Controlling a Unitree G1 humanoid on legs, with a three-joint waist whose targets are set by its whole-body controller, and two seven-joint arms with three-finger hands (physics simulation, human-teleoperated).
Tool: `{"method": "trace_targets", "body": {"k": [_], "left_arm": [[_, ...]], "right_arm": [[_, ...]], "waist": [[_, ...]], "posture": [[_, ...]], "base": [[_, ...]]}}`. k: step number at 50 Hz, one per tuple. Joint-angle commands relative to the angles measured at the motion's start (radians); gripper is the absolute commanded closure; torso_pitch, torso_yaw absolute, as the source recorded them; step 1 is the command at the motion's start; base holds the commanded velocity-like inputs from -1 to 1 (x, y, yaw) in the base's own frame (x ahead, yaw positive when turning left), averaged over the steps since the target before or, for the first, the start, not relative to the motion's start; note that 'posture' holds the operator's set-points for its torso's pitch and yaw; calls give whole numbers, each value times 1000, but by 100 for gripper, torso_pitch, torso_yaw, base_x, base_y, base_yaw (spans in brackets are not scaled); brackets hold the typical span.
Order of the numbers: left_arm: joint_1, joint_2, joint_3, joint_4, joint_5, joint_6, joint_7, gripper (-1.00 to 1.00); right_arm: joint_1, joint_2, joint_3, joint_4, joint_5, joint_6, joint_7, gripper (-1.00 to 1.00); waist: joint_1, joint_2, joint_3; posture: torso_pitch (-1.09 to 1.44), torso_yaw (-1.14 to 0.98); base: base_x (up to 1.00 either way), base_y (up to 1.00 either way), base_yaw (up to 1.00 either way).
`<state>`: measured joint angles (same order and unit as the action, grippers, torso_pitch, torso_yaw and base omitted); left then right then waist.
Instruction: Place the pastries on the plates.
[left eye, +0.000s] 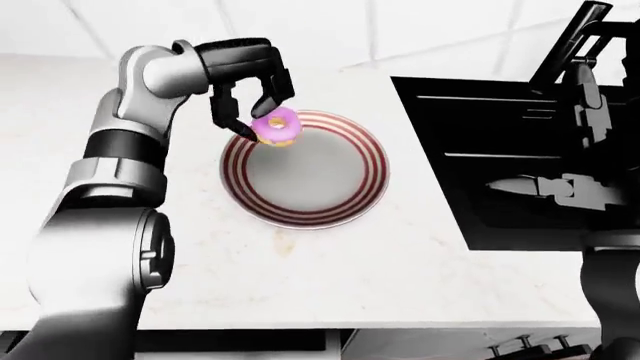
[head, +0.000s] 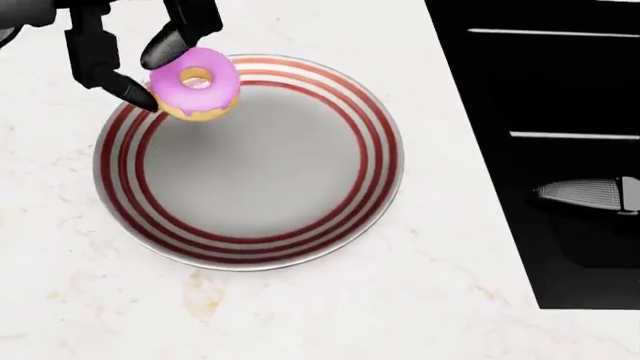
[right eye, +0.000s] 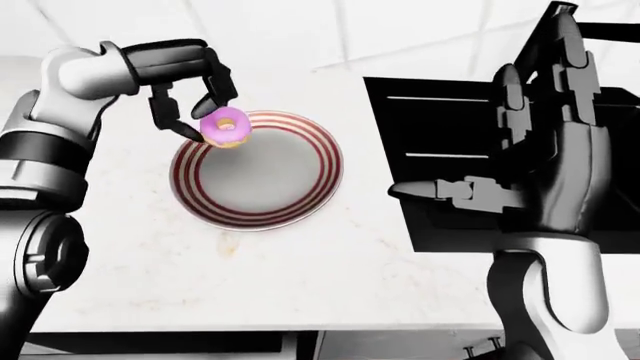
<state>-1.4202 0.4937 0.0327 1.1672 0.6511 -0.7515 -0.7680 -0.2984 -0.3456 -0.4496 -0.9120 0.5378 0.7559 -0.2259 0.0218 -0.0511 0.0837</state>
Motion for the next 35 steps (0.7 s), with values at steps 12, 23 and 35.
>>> {"method": "trace_targets", "body": {"k": [12,23,35], "left_arm": [[-37,-57,6,2,24,-39,107,100],[-28,-81,4,9,15,-27,105,96],[-44,-73,6,8,13,9,86,-100]], "right_arm": [[-6,-10,-11,-20,-5,-35,-1,-100],[19,-5,-31,-28,1,-45,9,-100],[8,-14,-31,-22,9,-42,0,-100]], "waist": [[-2,2,-29],[-3,1,-31],[-3,0,-32]], "posture": [[7,0],[7,0],[7,0]], "base": [[0,0,0],[0,0,0],[0,0,0]]}}
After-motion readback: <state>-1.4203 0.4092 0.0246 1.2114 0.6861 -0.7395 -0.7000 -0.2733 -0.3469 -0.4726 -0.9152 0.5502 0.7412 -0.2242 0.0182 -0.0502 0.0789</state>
